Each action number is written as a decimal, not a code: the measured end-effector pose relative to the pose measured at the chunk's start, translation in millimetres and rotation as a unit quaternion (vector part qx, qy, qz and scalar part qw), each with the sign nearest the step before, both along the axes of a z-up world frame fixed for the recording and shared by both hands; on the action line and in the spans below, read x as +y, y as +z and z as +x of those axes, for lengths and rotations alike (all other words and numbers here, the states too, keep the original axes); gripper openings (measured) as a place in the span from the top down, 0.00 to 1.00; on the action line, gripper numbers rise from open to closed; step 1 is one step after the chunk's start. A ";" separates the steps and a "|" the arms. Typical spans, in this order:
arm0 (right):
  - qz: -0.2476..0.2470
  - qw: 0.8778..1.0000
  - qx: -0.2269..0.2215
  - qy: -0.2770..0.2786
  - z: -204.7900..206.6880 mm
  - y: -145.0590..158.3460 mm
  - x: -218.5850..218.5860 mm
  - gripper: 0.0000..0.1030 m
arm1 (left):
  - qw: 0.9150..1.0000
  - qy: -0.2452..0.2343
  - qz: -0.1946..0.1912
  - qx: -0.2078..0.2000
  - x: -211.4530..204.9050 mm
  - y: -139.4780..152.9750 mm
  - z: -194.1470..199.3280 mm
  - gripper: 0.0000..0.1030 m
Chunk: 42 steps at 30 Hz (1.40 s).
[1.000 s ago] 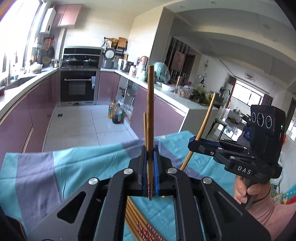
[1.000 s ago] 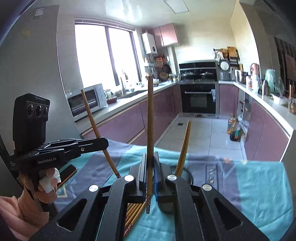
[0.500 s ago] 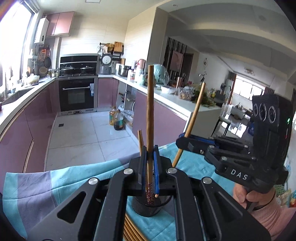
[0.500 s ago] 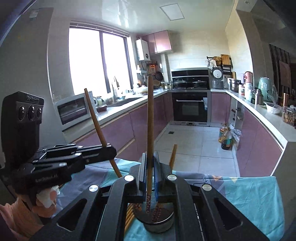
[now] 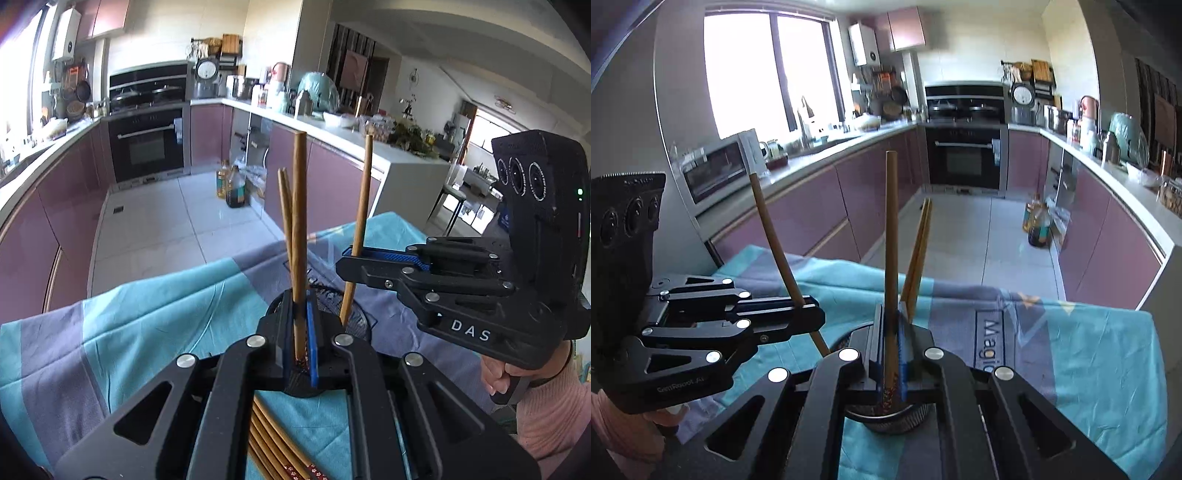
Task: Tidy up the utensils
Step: 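Lift the chopstick upright and insert it into the mesh holder, then open the right gripper and pull back from the holder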
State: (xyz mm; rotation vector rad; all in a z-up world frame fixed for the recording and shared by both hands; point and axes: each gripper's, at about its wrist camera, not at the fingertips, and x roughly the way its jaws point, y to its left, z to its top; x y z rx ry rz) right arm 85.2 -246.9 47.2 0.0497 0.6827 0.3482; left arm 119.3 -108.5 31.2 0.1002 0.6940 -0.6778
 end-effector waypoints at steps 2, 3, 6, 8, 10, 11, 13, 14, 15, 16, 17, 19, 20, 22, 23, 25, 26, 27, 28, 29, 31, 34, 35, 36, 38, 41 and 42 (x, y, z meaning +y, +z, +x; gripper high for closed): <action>0.000 1.000 0.012 0.000 4.4 -6.1 1.0 0.94 | 1.000 -0.001 0.003 0.009 -1.0 -5.2 4.3 0.93; 0.001 1.000 0.016 -0.002 6.3 -8.7 1.1 0.94 | 1.000 -0.001 0.003 0.013 -1.0 -8.0 6.7 0.93; 0.003 1.000 0.021 -0.007 11.4 -12.7 0.0 0.94 | 1.000 0.003 0.006 0.017 -3.2 -12.5 13.0 0.93; 0.006 1.000 0.023 -0.010 13.7 -14.0 0.5 0.94 | 1.000 0.005 0.009 0.018 -11.4 -9.5 21.5 0.93; 0.008 1.000 0.025 -0.013 18.2 -14.8 -0.5 0.94 | 1.000 0.007 0.013 0.018 -12.9 -11.3 25.7 0.93; 0.008 1.000 0.025 -0.014 19.3 -15.5 0.0 0.94 | 1.000 0.009 0.014 0.018 -13.6 -12.2 27.7 0.93; 0.007 0.999 0.026 -0.017 21.9 -16.0 1.5 0.94 | 1.000 0.011 0.014 0.021 -15.8 -14.5 26.4 0.92; 0.007 0.999 0.026 -0.020 21.7 -17.2 0.9 0.94 | 1.000 0.013 0.013 0.024 -15.9 -15.7 27.9 0.92; 0.007 0.999 0.028 -0.020 22.4 -18.0 0.8 0.93 | 1.000 0.013 0.012 0.025 -15.7 -16.6 28.5 0.92; 0.008 0.999 0.029 -0.023 23.0 -19.2 0.6 0.93 | 1.000 0.013 0.013 0.025 -16.2 -17.9 28.6 0.92; 0.007 0.999 0.029 -0.025 22.8 -20.3 0.6 0.92 | 0.999 0.014 0.014 0.026 -14.9 -20.3 27.9 0.91; 0.008 0.999 0.031 -0.025 23.5 -22.7 0.9 0.91 | 0.999 0.013 0.014 0.028 -14.5 -21.8 27.5 0.91; 0.008 0.999 0.031 -0.028 23.7 -23.7 0.6 0.91 | 0.999 0.017 0.013 0.028 -13.3 -22.9 26.6 0.91; 0.012 0.999 0.033 -0.027 23.7 -25.3 -0.3 0.90 | 0.999 0.020 0.010 0.025 -9.5 -21.7 23.1 0.91; 0.013 0.999 0.033 -0.027 23.0 -25.7 -0.5 0.90 | 0.999 0.022 0.009 0.022 -8.0 -21.4 21.5 0.91; 0.017 0.999 0.031 -0.025 21.2 -25.5 -1.5 0.90 | 0.999 0.029 0.010 0.011 -3.6 -19.5 16.1 0.90; 0.021 0.999 0.029 -0.025 18.9 -24.9 -2.1 0.90 | 0.999 0.035 0.011 0.004 -5.6 -15.9 15.2 0.90; 0.024 0.999 0.027 -0.023 17.2 -24.3 -2.5 0.89 | 0.999 0.039 0.011 -0.005 -2.9 -14.6 10.7 0.89; 0.027 0.999 0.021 -0.019 12.9 -22.7 -2.5 0.89 | 0.999 0.040 0.009 -0.012 0.0 -12.6 7.0 0.88; 0.029 0.999 0.015 -0.015 7.9 -20.6 -2.4 0.88 | 0.999 0.041 0.004 -0.019 4.4 -10.2 1.3 0.84; 0.033 0.999 0.003 -0.004 -2.2 -15.7 -1.5 0.81 | 0.999 0.043 -0.001 -0.029 11.0 -7.4 -6.9 0.72; 0.032 0.999 -0.018 0.020 -22.2 -7.0 4.1 0.72 | 0.996 0.069 -0.003 -0.051 28.0 -6.6 -23.4 0.45; 0.031 0.999 -0.025 0.031 -30.0 -4.8 6.4 0.71 | 0.996 0.075 -0.004 -0.051 33.2 -7.1 -26.5 0.43; 0.031 0.998 -0.032 0.041 -38.0 -3.0 8.9 0.69 | 0.995 0.083 -0.003 -0.050 39.2 -10.0 -29.9 0.41; 0.033 0.997 -0.039 0.060 -51.9 -2.6 13.5 0.65 | 0.995 0.092 0.000 -0.047 51.0 -17.5 -37.4 0.36; 0.032 0.995 -0.036 0.083 -68.0 -9.7 22.1 0.59 | 0.993 0.113 0.007 -0.043 69.1 -31.2 -47.7 0.30; 0.032 0.995 -0.027 0.091 -72.0 -16.6 26.5 0.58 | 0.992 0.118 0.007 -0.040 75.9 -35.0 -49.9 0.29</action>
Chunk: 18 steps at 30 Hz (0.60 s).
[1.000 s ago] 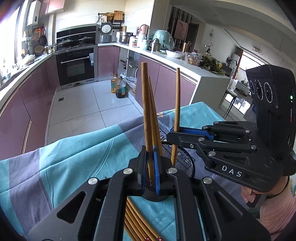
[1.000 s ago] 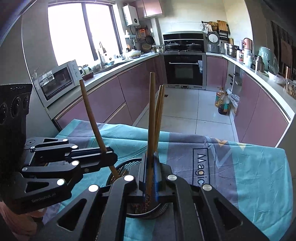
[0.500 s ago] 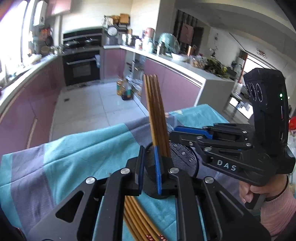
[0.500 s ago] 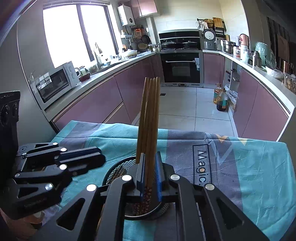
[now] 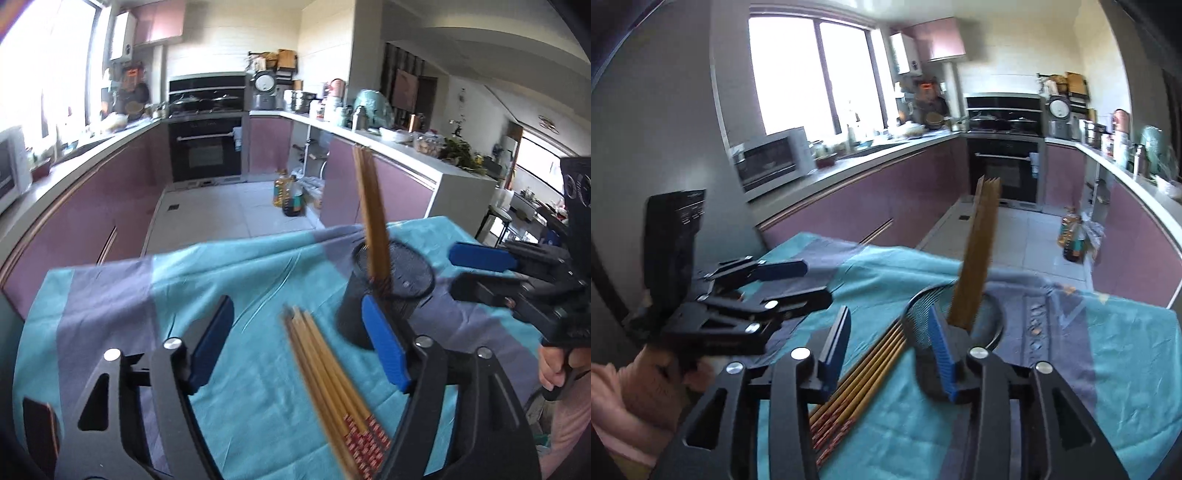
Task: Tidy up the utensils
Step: 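Open the right gripper and pull back from the holder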
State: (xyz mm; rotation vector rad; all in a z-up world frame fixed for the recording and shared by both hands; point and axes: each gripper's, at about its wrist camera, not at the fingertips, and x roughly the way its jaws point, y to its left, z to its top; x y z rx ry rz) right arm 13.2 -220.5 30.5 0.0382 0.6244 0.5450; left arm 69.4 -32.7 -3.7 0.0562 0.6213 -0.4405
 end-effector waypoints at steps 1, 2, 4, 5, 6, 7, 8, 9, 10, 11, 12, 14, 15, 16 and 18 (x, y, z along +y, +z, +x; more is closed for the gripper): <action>-0.003 1.000 0.007 0.003 -2.3 -5.7 5.0 0.58 | 1.000 0.012 0.007 0.000 4.6 -6.2 -3.4 0.29; -0.008 1.000 0.014 0.004 -3.3 -11.4 8.0 0.58 | 1.000 0.019 0.015 0.001 9.0 -11.5 -5.8 0.29; -0.013 0.999 0.032 0.001 -3.6 -26.2 13.5 0.58 | 0.999 0.026 0.024 0.014 15.4 -24.6 -9.0 0.29; -0.009 0.999 0.046 0.001 -2.2 -34.1 15.1 0.58 | 0.999 0.028 0.026 0.019 17.5 -28.6 -8.6 0.29; -0.008 0.998 0.061 0.000 -0.8 -42.6 17.3 0.58 | 0.999 0.031 0.031 0.025 18.6 -34.9 -8.9 0.29; -0.009 0.998 0.070 -0.002 -0.1 -48.9 19.7 0.58 | 0.998 0.034 0.038 0.028 18.7 -40.2 -9.9 0.29; -0.011 0.997 0.080 -0.003 1.0 -55.9 22.1 0.58 | 0.998 0.037 0.042 0.033 18.4 -44.4 -9.4 0.29; -0.009 0.996 0.092 -0.003 2.3 -62.6 24.7 0.58 | 0.998 0.036 0.043 0.038 17.5 -48.4 -9.9 0.30; -0.007 0.995 0.098 -0.004 2.9 -66.9 26.1 0.58 | 0.997 0.036 0.044 0.042 17.5 -52.9 -10.8 0.30; -0.007 0.994 0.105 -0.007 4.0 -71.4 28.0 0.58 | 0.997 0.038 0.048 0.046 17.3 -57.1 -11.2 0.30; -0.010 0.994 0.112 -0.011 5.1 -76.2 30.2 0.58 | 0.997 0.038 0.053 0.051 16.4 -61.3 -10.8 0.31; -0.015 0.993 0.118 -0.014 7.6 -81.0 32.0 0.58 | 0.996 0.038 0.061 0.060 10.8 -67.2 -7.6 0.31; -0.018 0.993 0.120 -0.015 8.9 -83.0 33.4 0.58 | 0.995 0.037 0.064 0.067 6.4 -70.2 -6.1 0.32; -0.018 0.992 0.124 -0.016 9.3 -86.2 35.2 0.58 | 0.994 0.035 0.067 0.073 5.5 -73.4 -5.1 0.32; -0.020 0.991 0.129 -0.019 12.2 -89.6 37.2 0.58 | 0.993 0.030 0.076 0.080 2.0 -79.4 -4.9 0.33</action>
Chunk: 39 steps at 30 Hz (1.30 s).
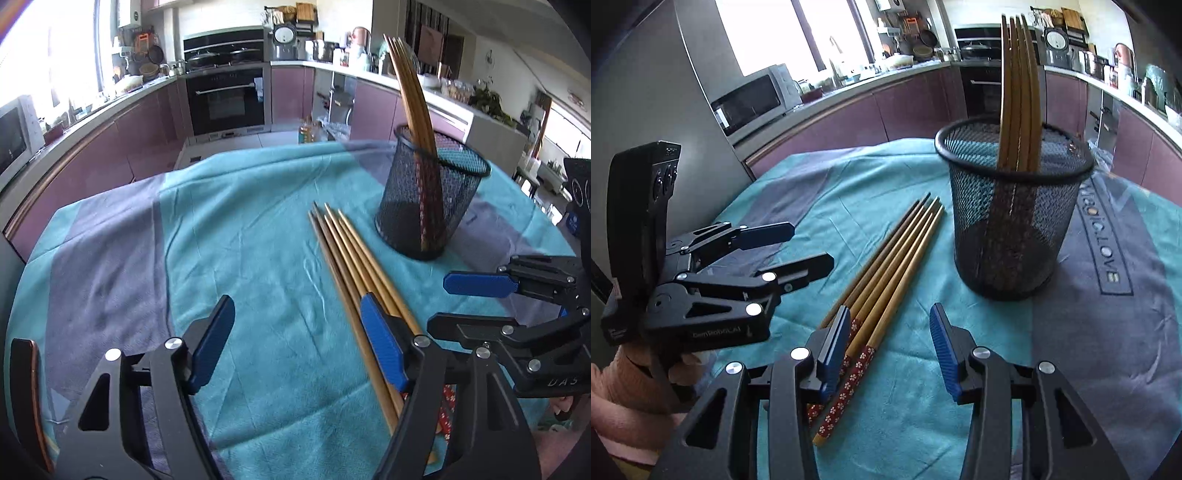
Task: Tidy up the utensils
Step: 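Open the right gripper and pull back from the holder, then lower the right gripper onto the chopstick pile and grasp one chopstick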
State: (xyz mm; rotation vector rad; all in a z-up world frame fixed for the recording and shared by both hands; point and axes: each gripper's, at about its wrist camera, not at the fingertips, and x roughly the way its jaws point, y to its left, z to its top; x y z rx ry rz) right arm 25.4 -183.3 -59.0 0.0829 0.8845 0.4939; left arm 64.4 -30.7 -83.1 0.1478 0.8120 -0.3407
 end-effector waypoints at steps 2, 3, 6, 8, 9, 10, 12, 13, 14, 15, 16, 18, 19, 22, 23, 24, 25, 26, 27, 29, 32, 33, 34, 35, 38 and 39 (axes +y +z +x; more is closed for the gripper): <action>-0.004 1.000 0.002 -0.003 0.0 -3.1 2.1 0.58 | 1.000 -0.005 0.003 0.006 -1.2 -3.7 -0.6 0.33; -0.007 1.000 0.002 -0.005 0.4 -4.5 4.4 0.58 | 1.000 -0.006 0.004 0.008 -2.1 -4.9 -0.4 0.34; -0.014 1.000 0.005 -0.007 1.0 -8.7 8.2 0.59 | 1.000 -0.011 0.007 0.012 -3.7 -8.3 -0.1 0.34; -0.015 1.000 0.006 -0.007 1.6 -10.0 10.0 0.59 | 1.000 -0.015 0.005 0.016 -5.8 -10.5 0.3 0.34; -0.016 1.000 0.006 -0.008 2.0 -10.5 11.6 0.60 | 1.000 -0.015 0.006 0.017 -6.0 -11.5 0.5 0.34; -0.018 1.000 0.005 -0.009 1.9 -11.2 12.1 0.60 | 1.000 -0.016 0.007 0.018 -6.5 -12.6 0.9 0.34; -0.019 1.000 0.007 -0.008 1.4 -12.3 12.2 0.60 | 1.000 -0.018 0.007 0.021 -7.6 -14.8 1.3 0.35; -0.021 1.000 0.006 -0.008 1.9 -13.2 13.2 0.61 | 1.000 -0.019 0.007 0.023 -7.4 -15.6 1.7 0.35; -0.025 1.000 0.006 -0.009 2.5 -14.0 13.8 0.61 | 0.999 -0.021 0.005 0.026 -7.6 -16.7 2.3 0.35; -0.026 1.000 0.006 -0.009 3.0 -14.5 14.1 0.61 | 0.999 -0.021 0.005 0.027 -7.4 -16.9 3.6 0.35; -0.024 1.000 0.006 -0.009 3.1 -14.9 13.8 0.61 | 0.999 -0.021 0.005 0.028 -7.2 -16.8 3.4 0.35; -0.023 1.000 0.006 -0.008 3.5 -15.4 15.2 0.61 | 0.999 -0.023 0.004 0.032 -7.5 -18.0 4.6 0.35; -0.024 1.000 0.006 -0.008 3.5 -15.7 15.4 0.61 | 0.999 -0.026 0.000 0.034 -7.5 -18.2 5.2 0.35; -0.026 1.000 0.006 -0.006 3.7 -16.5 16.1 0.61 | 0.999 -0.025 -0.002 0.037 -6.3 -19.6 6.0 0.35; -0.028 1.000 0.005 -0.007 3.1 -16.2 15.3 0.61 | 0.999 -0.026 -0.004 0.038 -6.3 -19.6 6.9 0.35; -0.029 1.000 0.005 -0.007 2.8 -15.9 14.7 0.62 | 0.999 -0.026 -0.005 0.039 -6.1 -19.4 7.8 0.35; -0.030 1.000 0.004 -0.007 2.9 -16.0 15.7 0.62 | 0.999 -0.026 -0.005 0.039 -6.3 -19.7 8.1 0.35; -0.032 0.999 0.004 -0.007 3.2 -16.1 15.6 0.62 | 0.999 -0.026 -0.004 0.039 -6.5 -19.6 8.2 0.35; -0.032 0.999 0.004 -0.007 3.7 -16.5 16.7 0.63 | 0.999 -0.026 -0.004 0.039 -6.4 -19.6 8.1 0.35; -0.035 0.999 0.003 -0.008 3.6 -16.4 17.0 0.64 | 0.999 -0.027 -0.003 0.039 -7.3 -19.8 8.6 0.35; -0.042 0.999 0.003 -0.011 4.5 -16.2 16.4 0.66 | 0.999 -0.029 0.002 0.037 -9.8 -20.4 9.6 0.35; -0.042 0.999 0.004 -0.011 4.6 -16.1 16.0 0.67 | 0.999 -0.028 0.002 0.038 -9.8 -20.8 10.1 0.35; -0.043 0.999 0.005 -0.012 4.8 -16.3 15.6 0.67 | 0.999 -0.028 0.001 0.039 -10.0 -21.1 10.6 0.35; -0.044 0.999 0.005 -0.011 4.8 -16.5 15.5 0.67 | 0.999 -0.027 0.002 0.040 -9.9 -21.3 11.1 0.35; -0.050 0.999 0.004 -0.011 4.1 -16.3 16.0 0.68 | 0.999 -0.025 0.005 0.041 -10.4 -22.1 13.1 0.34; -0.052 0.999 0.004 -0.011 4.2 -16.1 15.9 0.68 | 0.999 -0.023 0.004 0.042 -10.2 -22.5 13.6 0.34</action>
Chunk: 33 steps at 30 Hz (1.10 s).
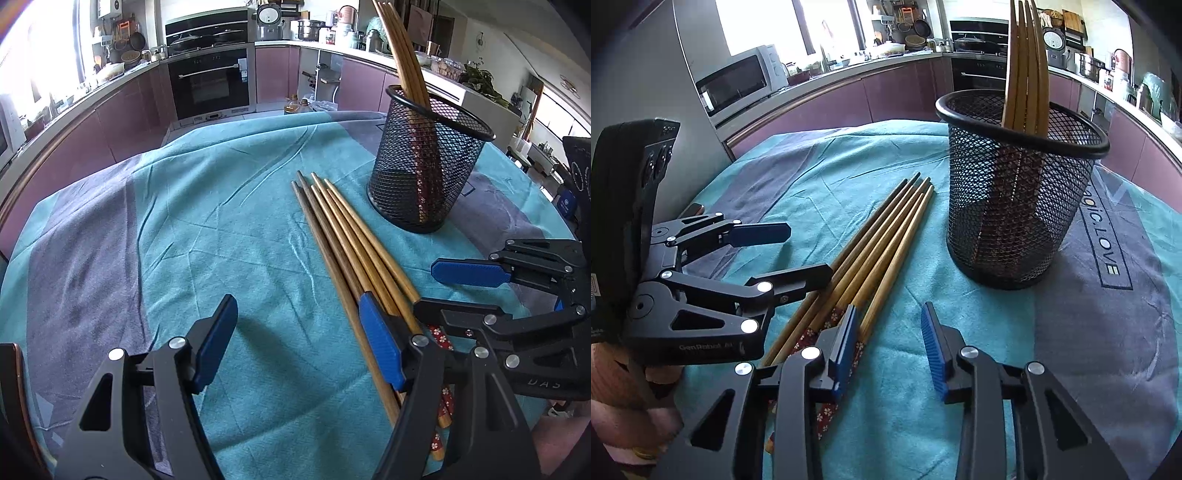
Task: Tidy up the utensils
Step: 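Lower the right gripper onto the chopstick pile and grasp one chopstick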
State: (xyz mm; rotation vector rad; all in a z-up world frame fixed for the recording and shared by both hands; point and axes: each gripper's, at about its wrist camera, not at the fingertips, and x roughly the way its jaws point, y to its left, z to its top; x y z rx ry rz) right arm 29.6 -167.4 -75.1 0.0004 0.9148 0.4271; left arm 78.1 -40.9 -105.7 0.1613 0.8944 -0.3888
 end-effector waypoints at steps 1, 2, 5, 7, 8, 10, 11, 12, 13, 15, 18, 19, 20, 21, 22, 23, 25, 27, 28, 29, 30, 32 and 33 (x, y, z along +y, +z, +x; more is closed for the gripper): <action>-0.001 1.000 0.000 0.000 -0.2 -0.3 -0.4 0.69 | 1.000 0.001 -0.002 0.003 0.7 -0.2 1.6 0.34; -0.001 1.000 0.001 0.000 0.1 -0.2 -0.7 0.69 | 1.000 0.002 -0.005 0.004 1.2 -0.3 2.2 0.35; -0.003 1.000 0.004 -0.003 1.2 -0.1 -2.8 0.73 | 1.000 0.001 -0.009 0.005 2.6 -1.0 2.6 0.37; -0.006 1.000 0.006 -0.005 1.6 0.2 -4.9 0.77 | 1.000 0.000 -0.010 0.006 2.6 -1.2 3.0 0.40; -0.008 1.000 0.006 -0.005 1.8 0.4 -5.3 0.78 | 1.000 0.000 -0.012 0.008 2.4 -1.4 2.9 0.42; -0.012 1.000 0.006 -0.005 1.8 0.5 -5.1 0.79 | 1.000 -0.004 -0.017 0.013 1.0 -1.1 3.4 0.47; -0.013 1.000 0.006 -0.005 2.5 0.5 -5.3 0.79 | 1.000 -0.005 -0.017 0.013 0.8 -1.1 3.1 0.48; -0.014 1.000 0.005 -0.005 3.3 0.5 -5.1 0.79 | 1.000 -0.005 -0.015 0.013 -0.3 -1.0 3.7 0.50; -0.015 1.000 0.004 -0.006 4.7 0.4 -4.7 0.79 | 1.000 -0.005 -0.015 0.013 -1.1 -1.2 3.7 0.50; -0.015 1.000 0.004 -0.008 7.2 0.5 -4.6 0.79 | 1.000 -0.005 -0.014 0.014 -2.8 -1.2 5.8 0.53; -0.019 1.000 0.000 -0.011 12.2 0.0 -3.4 0.79 | 1.000 -0.006 -0.018 0.018 -4.8 -0.6 9.7 0.58; -0.020 1.000 -0.001 -0.013 13.5 0.0 -2.6 0.80 | 1.000 -0.006 -0.019 0.021 -5.7 -0.4 12.1 0.59; -0.021 1.000 -0.001 -0.014 14.6 -0.1 -1.9 0.80 | 1.000 -0.006 -0.019 0.022 -6.2 -0.5 13.7 0.62; -0.021 1.000 -0.002 -0.014 16.4 -0.2 -1.2 0.80 | 1.000 -0.006 -0.019 0.024 -7.5 -0.5 15.6 0.64; -0.022 1.000 -0.002 -0.015 18.7 -0.6 0.3 0.80 | 0.999 -0.006 -0.020 0.025 -8.3 -0.8 17.3 0.65; -0.021 1.000 -0.003 -0.016 20.4 -0.9 0.8 0.80 | 0.999 -0.006 -0.020 0.026 -9.7 -0.8 20.0 0.67; -0.016 1.000 -0.001 -0.022 23.4 -1.3 0.5 0.86 | 0.999 -0.005 -0.019 0.027 -10.7 -1.5 23.4 0.69; -0.001 1.000 0.004 -0.029 25.5 -2.1 -3.7 0.91 | 0.999 -0.003 -0.021 0.028 -12.8 -1.6 26.4 0.73; 0.006 0.999 0.006 -0.032 25.8 -2.3 -5.4 0.92 | 0.999 -0.003 -0.023 0.030 -13.1 -1.5 27.4 0.75; 0.012 0.999 0.008 -0.036 25.3 -2.5 -7.8 0.92 | 0.999 -0.002 -0.027 0.032 -13.1 -1.4 27.8 0.81; 0.015 0.999 0.008 -0.037 25.1 -2.6 -8.4 0.93 | 0.999 -0.002 -0.031 0.034 -13.2 -1.6 27.6 0.85; 0.028 0.999 0.011 -0.044 23.4 -2.3 -13.5 0.94 | 0.998 0.001 -0.042 0.037 -13.4 -1.1 26.9 0.90; 0.033 0.998 0.010 -0.048 22.1 -1.2 -16.3 0.94 | 0.999 0.003 -0.041 0.035 -13.9 -1.0 25.9 0.90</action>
